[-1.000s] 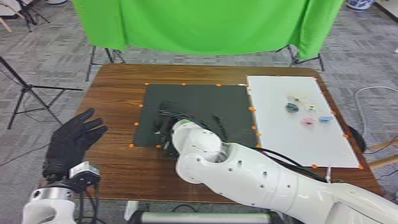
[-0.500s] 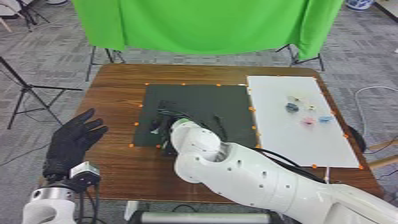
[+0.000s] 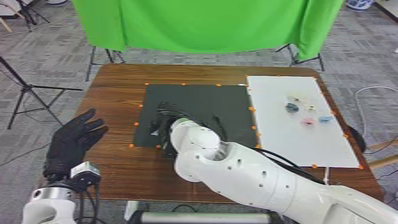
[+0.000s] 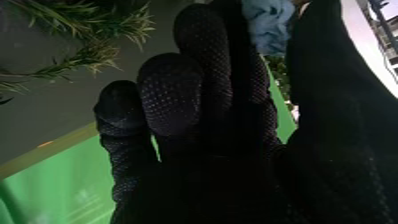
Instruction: Arrange flowers
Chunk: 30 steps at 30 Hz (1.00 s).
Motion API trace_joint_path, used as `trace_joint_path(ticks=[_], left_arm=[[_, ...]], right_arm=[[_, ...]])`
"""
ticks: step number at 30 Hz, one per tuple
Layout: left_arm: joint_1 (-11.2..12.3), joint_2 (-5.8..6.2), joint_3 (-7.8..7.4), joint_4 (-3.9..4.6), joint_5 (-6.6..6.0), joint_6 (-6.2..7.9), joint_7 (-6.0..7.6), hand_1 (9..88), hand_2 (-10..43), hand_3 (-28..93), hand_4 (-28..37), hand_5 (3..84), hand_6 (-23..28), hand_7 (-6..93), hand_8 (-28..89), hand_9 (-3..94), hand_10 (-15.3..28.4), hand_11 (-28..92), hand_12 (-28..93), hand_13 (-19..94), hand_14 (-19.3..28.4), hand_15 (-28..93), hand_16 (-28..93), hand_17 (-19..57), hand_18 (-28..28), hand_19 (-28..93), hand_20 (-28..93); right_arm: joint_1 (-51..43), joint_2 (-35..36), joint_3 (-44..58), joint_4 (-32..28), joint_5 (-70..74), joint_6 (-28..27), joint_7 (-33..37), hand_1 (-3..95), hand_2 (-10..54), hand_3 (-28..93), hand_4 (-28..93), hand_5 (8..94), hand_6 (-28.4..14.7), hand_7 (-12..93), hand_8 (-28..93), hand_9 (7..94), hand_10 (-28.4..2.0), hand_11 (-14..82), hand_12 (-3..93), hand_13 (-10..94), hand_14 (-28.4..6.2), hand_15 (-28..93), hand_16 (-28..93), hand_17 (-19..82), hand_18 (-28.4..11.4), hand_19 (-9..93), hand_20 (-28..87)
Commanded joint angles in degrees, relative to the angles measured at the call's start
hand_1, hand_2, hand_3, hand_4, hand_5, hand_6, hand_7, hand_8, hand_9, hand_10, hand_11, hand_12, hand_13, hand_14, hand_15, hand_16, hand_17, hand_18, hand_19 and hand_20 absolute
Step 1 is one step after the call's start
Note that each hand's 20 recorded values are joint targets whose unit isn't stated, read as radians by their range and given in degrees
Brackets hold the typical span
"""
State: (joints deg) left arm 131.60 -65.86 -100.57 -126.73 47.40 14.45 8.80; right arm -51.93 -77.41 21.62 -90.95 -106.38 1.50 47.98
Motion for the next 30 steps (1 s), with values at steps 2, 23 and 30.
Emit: trace_joint_path(ticks=[2,23,30], left_arm=[[0.1,-0.19,0.38,0.01,0.14,-0.55,-0.44,25.0,6.3,82,-21.6,40.9,11.0,16.4,-11,38.8,20.4,32,10,29,26.7,57,-10,-8.1,23.7,60,2],[3.6,-0.89,-2.04,-1.28,-0.4,1.45,0.28,25.1,6.4,81,-21.5,40.9,11.0,16.4,-11,38.9,20.4,32,10,29,26.8,58,-10,-8.1,23.7,60,2],[7.2,-0.69,-2.76,-2.51,-1.13,3.09,2.13,25.1,6.4,81,-21.4,40.9,11.0,16.5,-10,38.9,20.6,32,10,29,26.8,58,-10,-8.1,23.7,61,2]], right_arm=[[-0.6,-0.6,1.3,-0.5,-0.5,-2.0,0.1,32.5,-9.5,83,-28,72.0,-3.4,26,-15,72.3,-14.5,51.7,19.3,69,-9.9,83,14,35,-23.0,93,55],[0.1,1.3,0.7,-2.1,-1.3,-1.1,-0.2,31.1,-9.5,84,-28,69.9,-4.4,26,-15,69.7,-15.5,52.2,18.1,67,-10.5,84,12,33,-23.1,93,54],[1.5,6.2,0.9,-7.0,-0.6,2.8,-1.9,29.8,3.2,88,-28,69.3,-4.7,25,-15,69.4,-16.2,50.4,17.6,67,-10.8,83,12,33,-22.9,93,53]])
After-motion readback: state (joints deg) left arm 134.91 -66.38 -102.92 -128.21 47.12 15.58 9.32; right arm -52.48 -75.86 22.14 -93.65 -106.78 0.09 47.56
